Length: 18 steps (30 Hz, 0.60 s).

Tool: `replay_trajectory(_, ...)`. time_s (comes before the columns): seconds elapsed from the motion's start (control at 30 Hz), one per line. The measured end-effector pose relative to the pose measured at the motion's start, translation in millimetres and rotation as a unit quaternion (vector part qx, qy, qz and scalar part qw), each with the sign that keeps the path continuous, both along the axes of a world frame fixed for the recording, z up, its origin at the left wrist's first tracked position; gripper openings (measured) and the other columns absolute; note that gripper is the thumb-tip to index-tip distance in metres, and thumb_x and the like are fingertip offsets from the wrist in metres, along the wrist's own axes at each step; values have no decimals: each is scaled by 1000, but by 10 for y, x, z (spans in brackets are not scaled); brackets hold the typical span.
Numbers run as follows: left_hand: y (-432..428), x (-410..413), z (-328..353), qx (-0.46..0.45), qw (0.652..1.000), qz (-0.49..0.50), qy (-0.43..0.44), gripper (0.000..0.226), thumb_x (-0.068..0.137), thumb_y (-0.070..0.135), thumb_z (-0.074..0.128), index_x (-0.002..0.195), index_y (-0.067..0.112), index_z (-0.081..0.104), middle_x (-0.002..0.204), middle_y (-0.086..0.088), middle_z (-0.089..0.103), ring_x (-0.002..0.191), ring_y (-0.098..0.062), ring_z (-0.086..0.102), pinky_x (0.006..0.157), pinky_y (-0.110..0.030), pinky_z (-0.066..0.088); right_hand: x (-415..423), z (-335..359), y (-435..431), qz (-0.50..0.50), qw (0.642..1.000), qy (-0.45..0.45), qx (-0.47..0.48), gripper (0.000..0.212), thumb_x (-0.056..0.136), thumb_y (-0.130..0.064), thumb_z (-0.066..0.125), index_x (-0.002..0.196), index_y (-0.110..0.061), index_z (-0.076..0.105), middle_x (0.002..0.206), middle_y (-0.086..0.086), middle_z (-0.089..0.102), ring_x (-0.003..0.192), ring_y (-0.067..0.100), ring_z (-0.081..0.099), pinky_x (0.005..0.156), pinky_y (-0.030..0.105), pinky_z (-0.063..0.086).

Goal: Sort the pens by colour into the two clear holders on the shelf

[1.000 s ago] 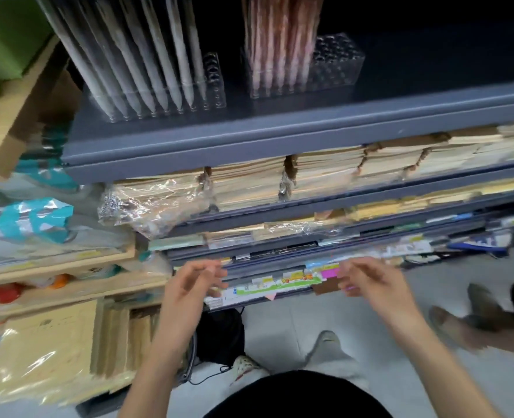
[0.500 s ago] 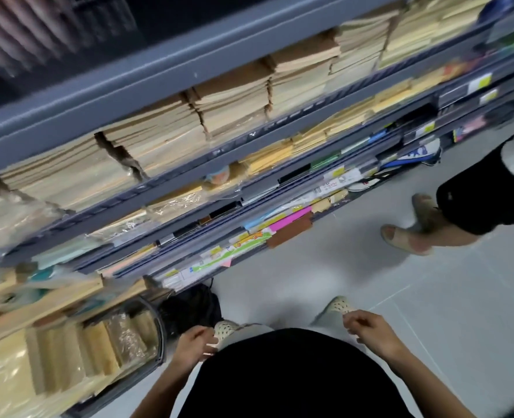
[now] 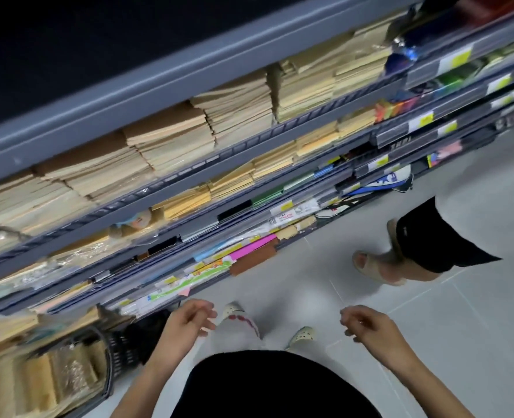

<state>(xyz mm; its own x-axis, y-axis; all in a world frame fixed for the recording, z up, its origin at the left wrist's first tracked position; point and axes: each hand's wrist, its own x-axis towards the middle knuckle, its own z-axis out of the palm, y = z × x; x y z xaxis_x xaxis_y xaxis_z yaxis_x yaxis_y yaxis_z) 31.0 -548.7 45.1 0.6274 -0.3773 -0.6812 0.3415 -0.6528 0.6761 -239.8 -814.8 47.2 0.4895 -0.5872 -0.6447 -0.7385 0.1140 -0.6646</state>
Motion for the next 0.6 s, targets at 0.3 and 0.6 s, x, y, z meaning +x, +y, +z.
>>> replay_trajectory(0.3, -1557, 529, 1452, -148, 947, -98, -267, 21, 98, 24, 62, 95, 44, 68, 99, 12, 75, 91, -7, 72, 80, -23, 55, 1102, 1098, -1265, 70, 956, -196, -206, 21, 89, -46, 59, 109, -43, 66, 106, -26, 67, 99, -7, 62, 79, 5, 44)
replay_trajectory(0.6, -2847, 1567, 2639, -166, 796, -93, -574, 24, 98, 37, 53, 118, 32, 63, 112, 22, 65, 110, -1, 60, 97, -20, 44, 2352, 2080, -2078, 180, 796, -307, -489, 36, 101, -19, 52, 135, -9, 55, 140, 2, 52, 136, 14, 41, 117, 27, 27)
